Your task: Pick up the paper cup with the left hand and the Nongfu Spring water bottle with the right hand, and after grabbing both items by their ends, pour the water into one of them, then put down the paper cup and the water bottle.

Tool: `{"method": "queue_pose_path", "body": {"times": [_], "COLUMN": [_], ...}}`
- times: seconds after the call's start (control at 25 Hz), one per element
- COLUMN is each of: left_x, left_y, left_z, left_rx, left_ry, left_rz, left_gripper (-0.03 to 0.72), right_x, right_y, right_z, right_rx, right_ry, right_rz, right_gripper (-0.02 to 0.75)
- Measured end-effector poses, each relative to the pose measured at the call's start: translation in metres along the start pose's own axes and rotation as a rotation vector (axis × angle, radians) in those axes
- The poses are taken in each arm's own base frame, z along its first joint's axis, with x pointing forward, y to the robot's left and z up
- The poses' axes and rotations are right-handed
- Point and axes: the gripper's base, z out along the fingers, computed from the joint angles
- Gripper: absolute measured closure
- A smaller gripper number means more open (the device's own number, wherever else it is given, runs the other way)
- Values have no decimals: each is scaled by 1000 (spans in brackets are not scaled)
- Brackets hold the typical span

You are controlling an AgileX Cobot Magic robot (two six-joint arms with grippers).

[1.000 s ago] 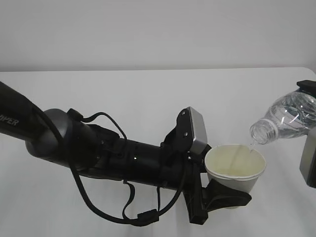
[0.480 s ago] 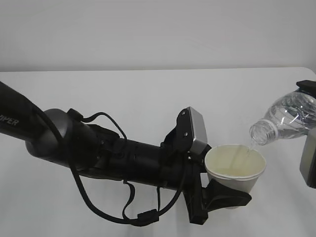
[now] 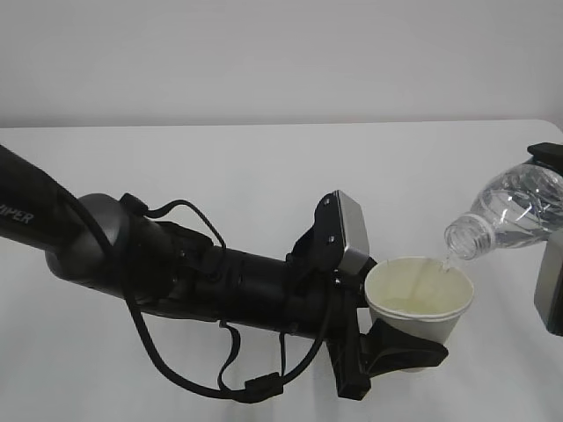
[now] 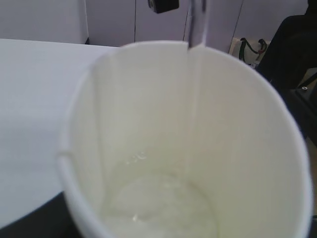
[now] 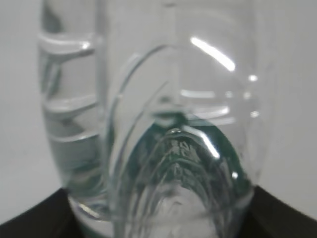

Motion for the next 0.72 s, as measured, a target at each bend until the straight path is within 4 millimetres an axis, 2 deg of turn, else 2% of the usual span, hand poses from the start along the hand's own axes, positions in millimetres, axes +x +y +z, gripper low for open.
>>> {"method": "queue_pose_path", "body": {"times": [0.72], "left_x": [0], "left_y": [0], "left_z": [0], "left_rx": [0], "left_ry": [0], "left_rz": [0], "left_gripper": [244], "right_x": [0], "right_y": [0], "right_z": [0], "right_rx": [2], "right_ry": [0], "right_rz": [-5], "right_gripper": [284]}}
